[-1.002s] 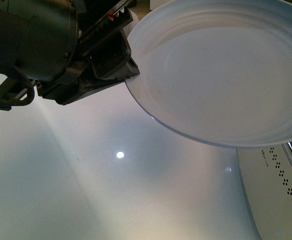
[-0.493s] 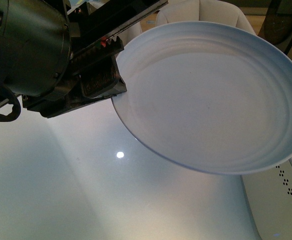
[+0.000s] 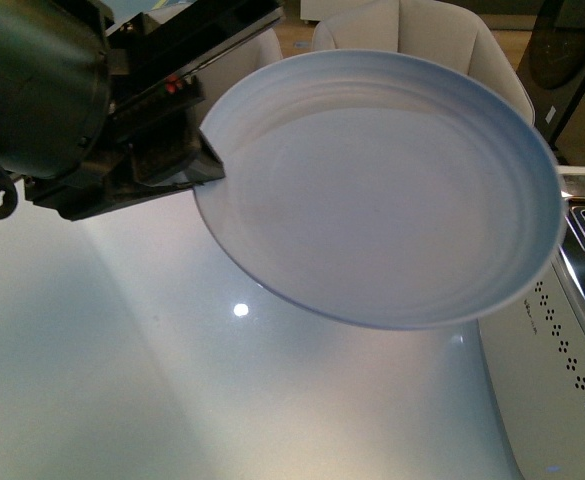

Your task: Left arm holds plate, right arm toasts bread

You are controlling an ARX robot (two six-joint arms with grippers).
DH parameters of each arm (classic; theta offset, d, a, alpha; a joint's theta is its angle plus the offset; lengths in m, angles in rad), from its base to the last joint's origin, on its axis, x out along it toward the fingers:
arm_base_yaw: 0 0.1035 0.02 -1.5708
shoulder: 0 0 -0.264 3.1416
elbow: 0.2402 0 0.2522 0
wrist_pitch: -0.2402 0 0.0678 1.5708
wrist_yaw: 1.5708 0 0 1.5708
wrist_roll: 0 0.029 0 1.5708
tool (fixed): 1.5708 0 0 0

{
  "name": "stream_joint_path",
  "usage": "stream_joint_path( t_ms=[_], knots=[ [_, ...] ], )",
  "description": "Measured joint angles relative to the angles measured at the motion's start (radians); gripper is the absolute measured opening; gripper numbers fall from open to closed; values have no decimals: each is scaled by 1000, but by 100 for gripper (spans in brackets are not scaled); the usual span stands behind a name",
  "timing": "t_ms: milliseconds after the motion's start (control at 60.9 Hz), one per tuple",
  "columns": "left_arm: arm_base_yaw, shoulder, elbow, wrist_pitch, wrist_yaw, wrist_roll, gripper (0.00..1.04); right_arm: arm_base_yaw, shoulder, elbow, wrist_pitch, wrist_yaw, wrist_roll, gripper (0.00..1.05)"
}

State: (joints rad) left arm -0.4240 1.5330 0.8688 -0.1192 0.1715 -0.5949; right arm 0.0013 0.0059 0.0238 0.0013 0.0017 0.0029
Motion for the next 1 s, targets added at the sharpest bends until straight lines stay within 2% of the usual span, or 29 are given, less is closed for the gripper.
stream_joint_path(
  t_ms=[164,296,427,608,789,1002],
  knots=[
    [176,104,12,55,51,132,3,0,0,0,0,0,0,96],
    [358,250,24,155,103,241,3,0,0,0,0,0,0,96],
    [489,381,71,175,144,343,3,0,0,0,0,0,0,96],
    [563,476,136,156,201,418,3,0,0,0,0,0,0,96],
    [597,594,169,172,277,473,3,0,0,0,0,0,0,96],
    [631,711,191,172,286,542,3,0,0,0,0,0,0,96]
  ],
)
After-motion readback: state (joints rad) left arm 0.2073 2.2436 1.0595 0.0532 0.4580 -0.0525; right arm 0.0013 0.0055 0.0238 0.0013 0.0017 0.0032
